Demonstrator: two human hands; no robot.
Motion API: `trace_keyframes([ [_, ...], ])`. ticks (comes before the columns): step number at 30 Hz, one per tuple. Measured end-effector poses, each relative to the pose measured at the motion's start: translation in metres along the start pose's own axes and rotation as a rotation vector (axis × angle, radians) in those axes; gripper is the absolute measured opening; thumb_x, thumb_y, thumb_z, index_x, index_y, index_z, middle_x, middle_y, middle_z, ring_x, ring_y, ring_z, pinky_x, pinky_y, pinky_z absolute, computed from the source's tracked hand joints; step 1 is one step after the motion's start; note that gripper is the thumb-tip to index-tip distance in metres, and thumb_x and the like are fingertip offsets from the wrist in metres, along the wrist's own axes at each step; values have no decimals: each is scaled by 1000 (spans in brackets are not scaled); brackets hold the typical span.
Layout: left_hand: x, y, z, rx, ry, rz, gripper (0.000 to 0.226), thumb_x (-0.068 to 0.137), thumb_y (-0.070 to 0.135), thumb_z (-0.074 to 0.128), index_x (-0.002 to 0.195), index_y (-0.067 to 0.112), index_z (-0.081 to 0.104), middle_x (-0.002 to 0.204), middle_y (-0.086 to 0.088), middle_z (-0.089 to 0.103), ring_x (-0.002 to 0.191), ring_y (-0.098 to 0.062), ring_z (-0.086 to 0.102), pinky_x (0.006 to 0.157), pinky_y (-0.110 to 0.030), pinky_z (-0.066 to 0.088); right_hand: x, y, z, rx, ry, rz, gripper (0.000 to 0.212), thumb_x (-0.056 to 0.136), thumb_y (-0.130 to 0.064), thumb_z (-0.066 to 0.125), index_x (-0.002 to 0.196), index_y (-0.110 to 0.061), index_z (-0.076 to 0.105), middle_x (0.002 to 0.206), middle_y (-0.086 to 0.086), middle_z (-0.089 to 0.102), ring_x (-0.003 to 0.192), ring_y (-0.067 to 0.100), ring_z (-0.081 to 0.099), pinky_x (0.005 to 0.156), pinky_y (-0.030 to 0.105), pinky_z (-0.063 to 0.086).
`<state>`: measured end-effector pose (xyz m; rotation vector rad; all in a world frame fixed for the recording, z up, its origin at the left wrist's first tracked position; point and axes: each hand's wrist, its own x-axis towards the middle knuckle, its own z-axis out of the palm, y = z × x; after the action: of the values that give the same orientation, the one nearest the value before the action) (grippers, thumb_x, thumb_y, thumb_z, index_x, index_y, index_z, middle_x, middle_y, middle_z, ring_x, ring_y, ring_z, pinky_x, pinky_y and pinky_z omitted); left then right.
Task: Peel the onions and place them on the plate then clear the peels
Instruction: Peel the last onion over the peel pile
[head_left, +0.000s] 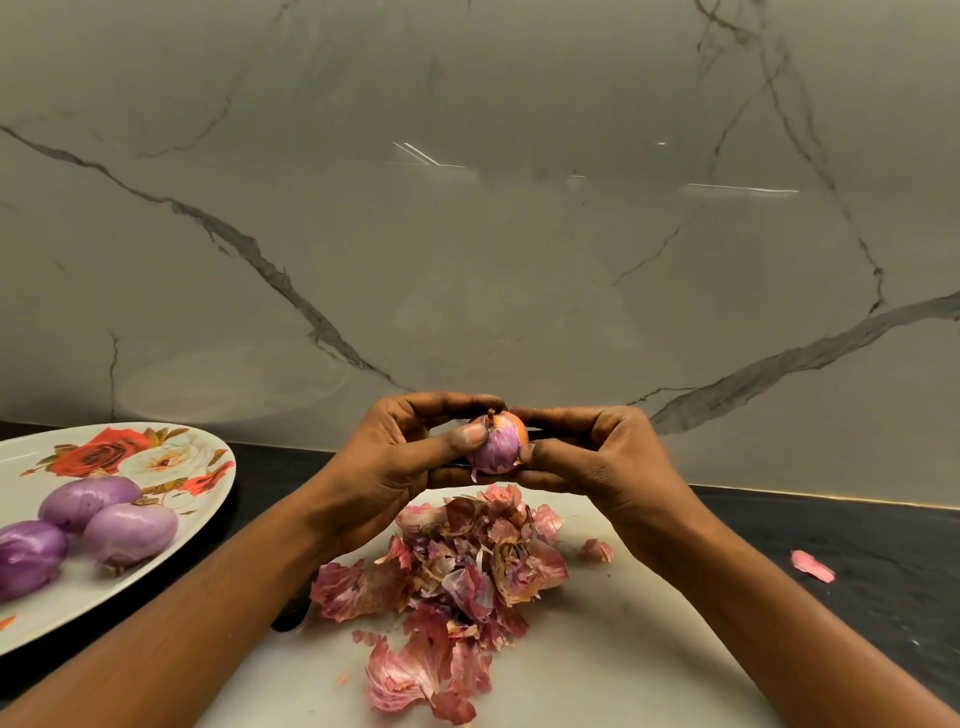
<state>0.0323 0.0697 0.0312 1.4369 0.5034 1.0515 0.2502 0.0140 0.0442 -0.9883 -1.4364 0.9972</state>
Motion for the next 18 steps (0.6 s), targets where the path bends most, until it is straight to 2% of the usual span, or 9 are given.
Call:
trace_keyframes([
  [2, 0, 1, 0, -55, -11, 0, 39, 89, 8, 67, 127, 1, 69, 126, -17, 74, 113, -37, 74, 86, -39, 66, 0, 1, 0, -34, 26, -12, 34, 88, 7, 74, 115, -13, 78, 103, 8, 82, 96, 25, 80, 80, 29, 65],
  [4, 0, 2, 0, -89, -14, 0, 38, 89, 6, 65, 127, 0, 69, 125, -19, 74, 114, -38, 74, 85, -38, 66, 0, 3, 0, -59, 46, -7, 38, 92, 13, 66, 114, -14, 78, 103, 8, 82, 96, 25, 80, 82, 31, 65],
  [7, 0, 2, 1, -71, -17, 4, 38, 90, 7, 66, 128, 0, 69, 125, -18, 75, 113, -36, 74, 83, -35, 65, 0, 1, 0, -40, 53, 15, 31, 94, 9, 66, 109, -15, 79, 101, 9, 82, 94, 27, 80, 79, 30, 66],
  [10, -1, 1, 0, -26, -23, 0, 38, 91, 9, 66, 128, 2, 69, 126, -15, 75, 115, -35, 74, 86, -37, 65, 1, -3, -1, 19, 42, 63, 17, 92, -7, 73, 107, -11, 79, 98, 15, 81, 89, 31, 80, 76, 30, 67],
  [12, -2, 0, 0, 13, -42, -2, 38, 90, 10, 68, 128, 4, 71, 127, -14, 75, 115, -35, 73, 91, -41, 64, 1, -4, -2, -14, 40, 73, 23, 88, -13, 78, 110, -8, 79, 97, 16, 81, 86, 31, 80, 73, 30, 66],
  [18, -4, -1, 0, 64, -91, 7, 39, 89, 10, 69, 128, 6, 72, 130, -13, 74, 119, -34, 71, 95, -42, 62, 1, -3, -2, -85, 42, 61, 20, 91, -2, 76, 110, -4, 74, 91, 15, 81, 82, 30, 81, 74, 33, 67],
])
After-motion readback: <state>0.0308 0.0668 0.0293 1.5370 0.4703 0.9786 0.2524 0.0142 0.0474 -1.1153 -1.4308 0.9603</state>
